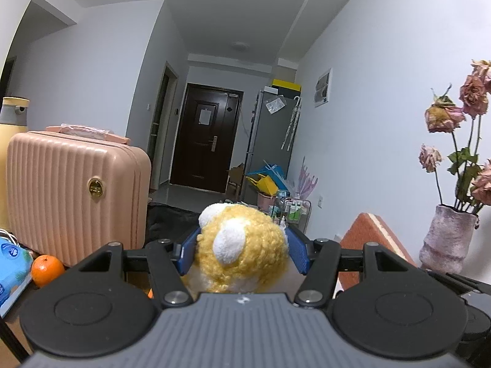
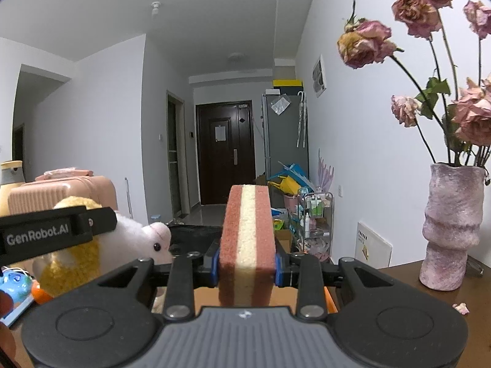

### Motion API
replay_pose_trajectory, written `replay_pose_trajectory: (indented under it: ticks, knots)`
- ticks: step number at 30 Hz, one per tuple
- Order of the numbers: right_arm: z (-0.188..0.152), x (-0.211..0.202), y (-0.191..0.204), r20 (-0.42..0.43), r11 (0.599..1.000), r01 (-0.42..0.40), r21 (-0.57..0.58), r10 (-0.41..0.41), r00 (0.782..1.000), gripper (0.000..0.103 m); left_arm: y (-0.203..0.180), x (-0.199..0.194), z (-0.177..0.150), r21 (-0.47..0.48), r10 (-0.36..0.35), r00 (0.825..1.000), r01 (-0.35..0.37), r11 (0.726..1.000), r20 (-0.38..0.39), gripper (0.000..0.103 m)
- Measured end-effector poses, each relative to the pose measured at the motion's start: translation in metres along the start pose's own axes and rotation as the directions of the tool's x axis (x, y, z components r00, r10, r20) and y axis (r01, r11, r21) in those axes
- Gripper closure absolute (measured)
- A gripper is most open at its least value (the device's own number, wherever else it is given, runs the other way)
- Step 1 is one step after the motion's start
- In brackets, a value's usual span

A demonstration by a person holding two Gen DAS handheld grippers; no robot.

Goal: Organize soft objects
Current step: 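Carry the plush sheep with the left gripper while the right carries the striped sponge to the box, then open both grippers to drop the sheep and sponge into the box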

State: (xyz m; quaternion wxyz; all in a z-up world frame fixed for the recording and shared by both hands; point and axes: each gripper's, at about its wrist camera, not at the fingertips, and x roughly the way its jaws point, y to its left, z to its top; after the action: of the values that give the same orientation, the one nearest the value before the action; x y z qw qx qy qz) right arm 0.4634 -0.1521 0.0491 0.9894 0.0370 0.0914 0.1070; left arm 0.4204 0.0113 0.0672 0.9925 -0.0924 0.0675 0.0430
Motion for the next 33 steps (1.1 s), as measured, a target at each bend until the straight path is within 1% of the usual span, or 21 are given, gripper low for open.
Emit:
replay_pose_trajectory:
  ticks: [7,10,14,19,23,26,33]
  knots:
    - [0.008,0.028,0.001,-0.046,1.000,-0.008,-0.027,0.007,0.999,0.072,-0.002,0.030,0.005,0.000,0.009,1.000,-0.009,1.000,-0.014,0.042]
    - [0.008,0.043,0.001,-0.085,0.999,-0.010,-0.042,0.007,0.996,0.072,-0.003,0.045,0.004,-0.001,0.014,0.999,-0.014,1.000,-0.036,0.042]
    - [0.005,0.065,0.003,-0.149,0.998,0.013,-0.069,-0.023,0.989,0.072,-0.003,0.062,0.000,0.000,0.029,0.998,-0.029,1.000,-0.064,0.042]
    - [-0.004,0.087,-0.001,-0.203,0.998,0.022,-0.062,-0.034,0.979,0.072,0.000,0.083,-0.008,-0.003,0.051,0.992,-0.052,0.999,-0.114,0.042]
    - [-0.011,0.096,-0.004,-0.230,0.999,0.020,-0.038,-0.028,0.973,0.072,0.002,0.097,-0.017,0.003,0.074,0.984,-0.075,0.997,-0.161,0.042]
    - [-0.015,0.097,-0.004,-0.231,1.000,0.002,-0.015,-0.006,0.973,0.072,0.003,0.104,-0.023,0.007,0.083,0.979,-0.083,0.997,-0.187,0.042]
    - [-0.024,0.103,0.002,-0.242,1.000,-0.001,-0.029,-0.006,0.970,0.073,0.004,0.111,-0.031,0.014,0.095,0.974,-0.094,0.995,-0.204,0.042]
